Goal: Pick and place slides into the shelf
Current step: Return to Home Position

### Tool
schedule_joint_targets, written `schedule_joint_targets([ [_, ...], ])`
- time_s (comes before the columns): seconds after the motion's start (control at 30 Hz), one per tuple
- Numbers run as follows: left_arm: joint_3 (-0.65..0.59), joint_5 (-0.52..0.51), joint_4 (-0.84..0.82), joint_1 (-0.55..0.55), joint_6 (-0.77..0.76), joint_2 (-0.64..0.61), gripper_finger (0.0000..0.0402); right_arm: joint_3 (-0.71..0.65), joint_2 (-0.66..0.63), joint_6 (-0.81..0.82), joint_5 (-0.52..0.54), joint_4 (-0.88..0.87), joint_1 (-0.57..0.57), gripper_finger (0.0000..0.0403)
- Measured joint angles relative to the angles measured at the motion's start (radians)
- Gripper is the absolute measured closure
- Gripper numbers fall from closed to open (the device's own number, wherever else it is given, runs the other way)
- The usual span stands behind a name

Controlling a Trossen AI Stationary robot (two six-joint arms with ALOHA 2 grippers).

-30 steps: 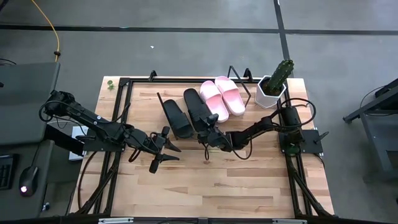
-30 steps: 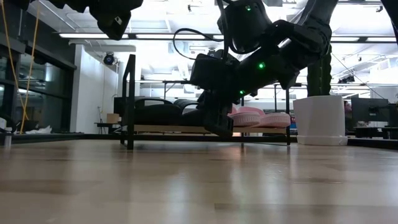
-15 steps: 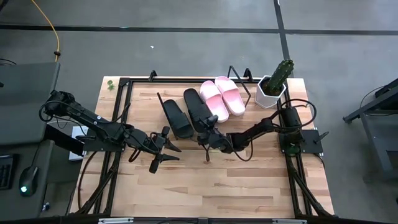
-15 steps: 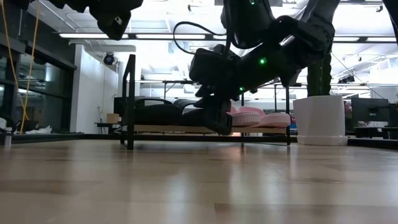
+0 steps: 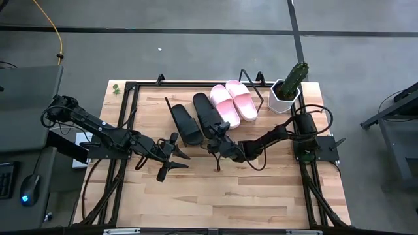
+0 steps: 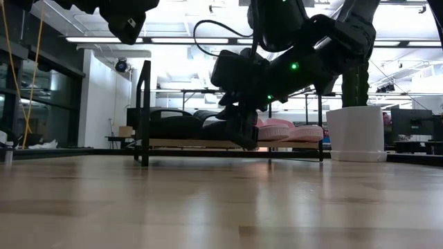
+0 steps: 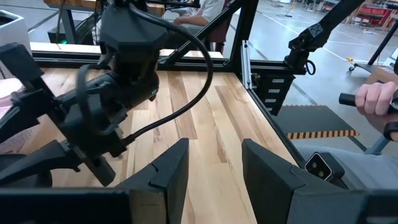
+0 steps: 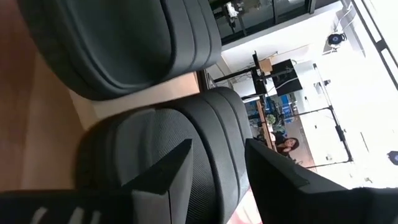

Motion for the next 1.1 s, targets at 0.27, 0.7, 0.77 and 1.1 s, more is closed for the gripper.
schedule_joint_targets([
  [0.27,0.0,0.0,0.0,0.0,0.0,0.0,0.0268,0.0,-0.001,-0.011,0.016,0.041,0.032,0.0267],
  [0.7,0.0,0.0,0.0,0.0,0.0,0.0,0.0268,0.0,-0.129,-0.015,0.036,0.053,0.071,0.0267],
  [0.77,0.0,0.0,0.0,0.0,0.001,-0.003,0.0268,0.0,-0.165,0.012,0.034,0.041,0.077,0.0266],
  [1.1,0.0,0.0,-0.008,0.0,0.051,-0.049,0.0268,0.0,-0.369,0.233,-0.038,-0.14,0.109,0.0266],
])
